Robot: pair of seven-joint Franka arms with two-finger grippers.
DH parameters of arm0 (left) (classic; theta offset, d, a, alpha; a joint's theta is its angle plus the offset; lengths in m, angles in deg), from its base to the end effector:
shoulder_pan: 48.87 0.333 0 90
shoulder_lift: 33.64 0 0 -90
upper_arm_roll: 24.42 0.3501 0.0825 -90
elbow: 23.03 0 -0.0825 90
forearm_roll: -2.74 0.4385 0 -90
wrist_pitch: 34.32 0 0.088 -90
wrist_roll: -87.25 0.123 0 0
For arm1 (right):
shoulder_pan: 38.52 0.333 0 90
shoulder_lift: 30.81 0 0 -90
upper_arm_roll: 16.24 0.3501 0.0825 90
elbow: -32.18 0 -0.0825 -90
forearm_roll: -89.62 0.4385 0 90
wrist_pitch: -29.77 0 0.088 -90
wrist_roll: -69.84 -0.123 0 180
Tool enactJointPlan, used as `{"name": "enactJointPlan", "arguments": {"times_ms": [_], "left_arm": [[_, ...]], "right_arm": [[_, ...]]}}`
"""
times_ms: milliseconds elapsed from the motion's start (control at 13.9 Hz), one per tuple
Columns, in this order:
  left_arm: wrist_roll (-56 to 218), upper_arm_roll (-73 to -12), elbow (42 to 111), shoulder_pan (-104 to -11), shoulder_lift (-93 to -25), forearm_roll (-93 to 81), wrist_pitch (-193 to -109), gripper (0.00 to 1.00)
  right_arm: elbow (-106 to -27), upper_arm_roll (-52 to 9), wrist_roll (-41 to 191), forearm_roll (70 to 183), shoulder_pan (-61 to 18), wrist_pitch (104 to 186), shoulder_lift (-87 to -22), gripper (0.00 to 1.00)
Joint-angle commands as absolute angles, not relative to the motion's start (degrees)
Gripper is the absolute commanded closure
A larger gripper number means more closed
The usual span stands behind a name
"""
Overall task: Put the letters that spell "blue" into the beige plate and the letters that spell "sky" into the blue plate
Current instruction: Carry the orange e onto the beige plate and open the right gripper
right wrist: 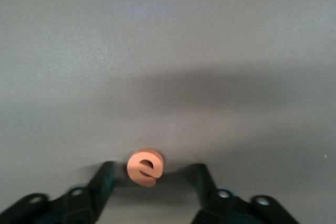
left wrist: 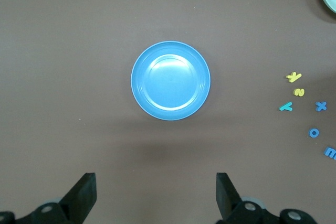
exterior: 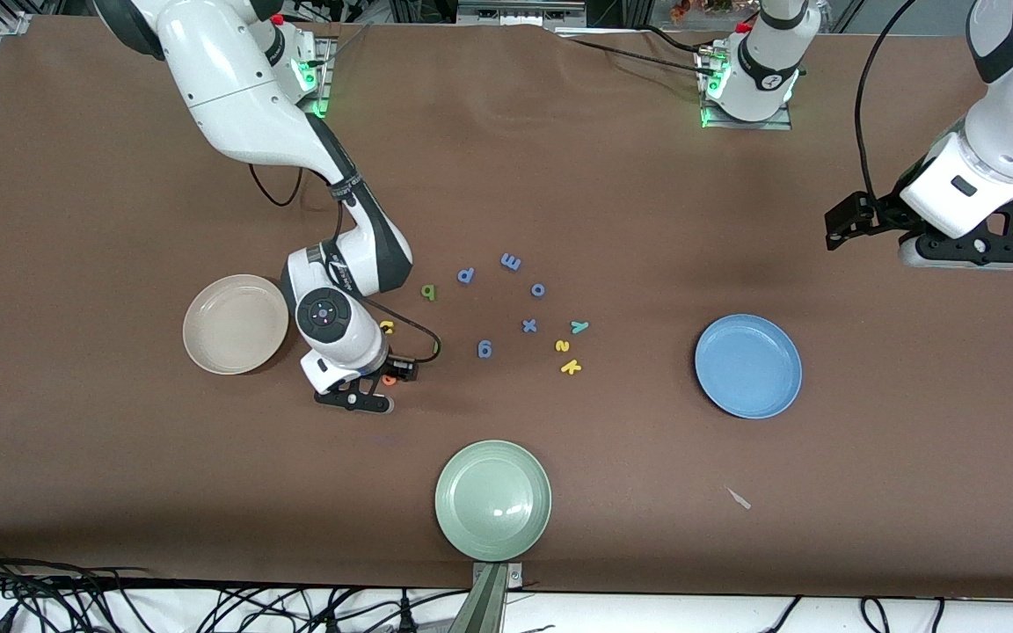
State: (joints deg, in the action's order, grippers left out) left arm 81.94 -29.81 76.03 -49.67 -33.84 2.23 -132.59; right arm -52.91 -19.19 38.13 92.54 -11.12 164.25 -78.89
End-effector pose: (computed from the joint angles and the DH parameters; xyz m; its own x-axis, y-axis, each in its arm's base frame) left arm 0.6120 -0.0673 0.5692 0.9997 -0.0141 -0.0180 -0.0139 -0.9999 0.0075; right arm 0.7095 0.3308 0.1453 0.9893 -0.1440 0.0212 -0.1438 -0.9895 -0.0118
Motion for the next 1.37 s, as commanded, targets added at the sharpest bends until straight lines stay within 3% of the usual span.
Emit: {"name": "enactJointPlan", "arguments": {"times_ms": [0,216,504,648,1008,1295], "left_arm": [[82.41,-29.96,76.19,-49.48,-33.2,2.04,-132.67,0.0],[82.41,-29.96,76.19,-49.48,-33.2,2.04,-132.59,0.0],[82.5,-29.96,76.19,-49.48,-33.2,2.04,-132.67,0.0],[82.41,-29.96,76.19,-49.48,-33.2,2.04,-132.67,0.0],[82.41,-29.96,76.19,-49.48,-33.2,2.04,-132.67,0.0],[82.41,-29.96,76.19,-49.48,-33.2,2.04,-132.67,0.0]], "right_arm": [[-51.23,-19.4,36.71,93.4,-10.66,164.51,-80.12,0.62],[-51.05,-19.4,36.88,93.4,-10.75,164.08,-79.94,0.8],[-48.76,-20.01,41.6,93.4,-12.59,155.3,-75.83,0.81],[-52.87,-22.99,48.71,93.49,-13.12,152.05,-71.44,0.81],[-70.36,-30.55,62.08,93.66,-13.38,153.17,-58.52,0.81],[-80.12,-36.25,71.39,94.45,-13.38,153.26,-52.44,0.8]]}}
